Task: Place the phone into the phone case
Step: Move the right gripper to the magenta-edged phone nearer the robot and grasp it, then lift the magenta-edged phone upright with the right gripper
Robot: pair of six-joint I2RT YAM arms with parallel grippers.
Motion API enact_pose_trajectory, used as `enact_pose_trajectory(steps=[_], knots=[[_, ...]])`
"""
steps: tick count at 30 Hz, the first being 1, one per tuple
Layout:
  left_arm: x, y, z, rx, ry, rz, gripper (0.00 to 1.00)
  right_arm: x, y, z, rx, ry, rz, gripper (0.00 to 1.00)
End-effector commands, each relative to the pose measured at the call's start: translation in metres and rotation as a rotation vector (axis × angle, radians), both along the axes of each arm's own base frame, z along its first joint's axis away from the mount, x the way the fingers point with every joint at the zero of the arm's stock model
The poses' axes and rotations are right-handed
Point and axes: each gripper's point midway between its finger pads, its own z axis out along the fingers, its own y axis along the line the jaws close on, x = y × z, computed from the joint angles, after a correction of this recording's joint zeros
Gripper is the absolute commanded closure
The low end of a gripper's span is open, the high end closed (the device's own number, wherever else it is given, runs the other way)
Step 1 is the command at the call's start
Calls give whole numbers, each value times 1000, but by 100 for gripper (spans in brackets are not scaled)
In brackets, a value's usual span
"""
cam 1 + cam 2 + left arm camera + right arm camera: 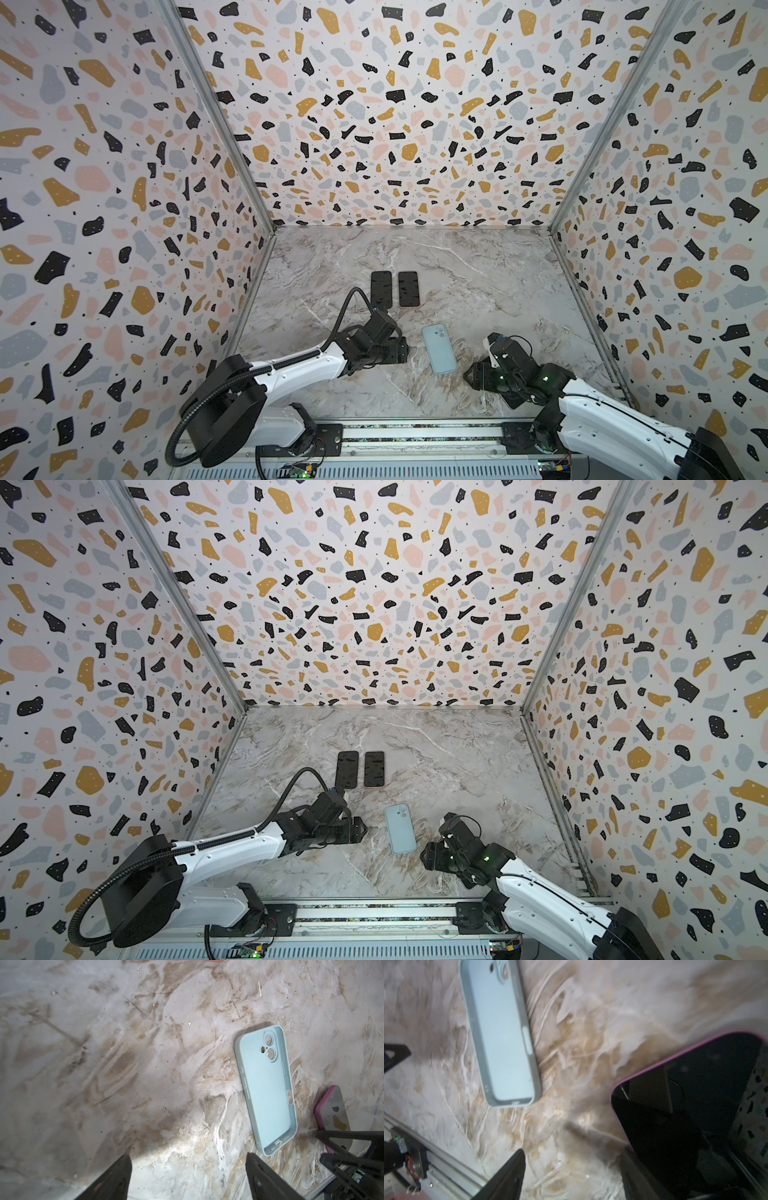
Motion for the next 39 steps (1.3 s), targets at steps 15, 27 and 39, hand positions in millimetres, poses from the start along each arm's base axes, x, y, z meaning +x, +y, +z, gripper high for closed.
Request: enact_pose_trajectory(steps=[15, 27, 39], knots=[[3, -19, -6, -6, -1, -85, 14, 56, -102, 34, -425, -120, -438, 4], [3, -17, -12, 11, 3, -135, 14, 29, -109, -16, -480, 108, -492, 1], [5, -17, -15, -13, 3, -125, 13, 9, -94, -24, -439, 152, -407, 5]])
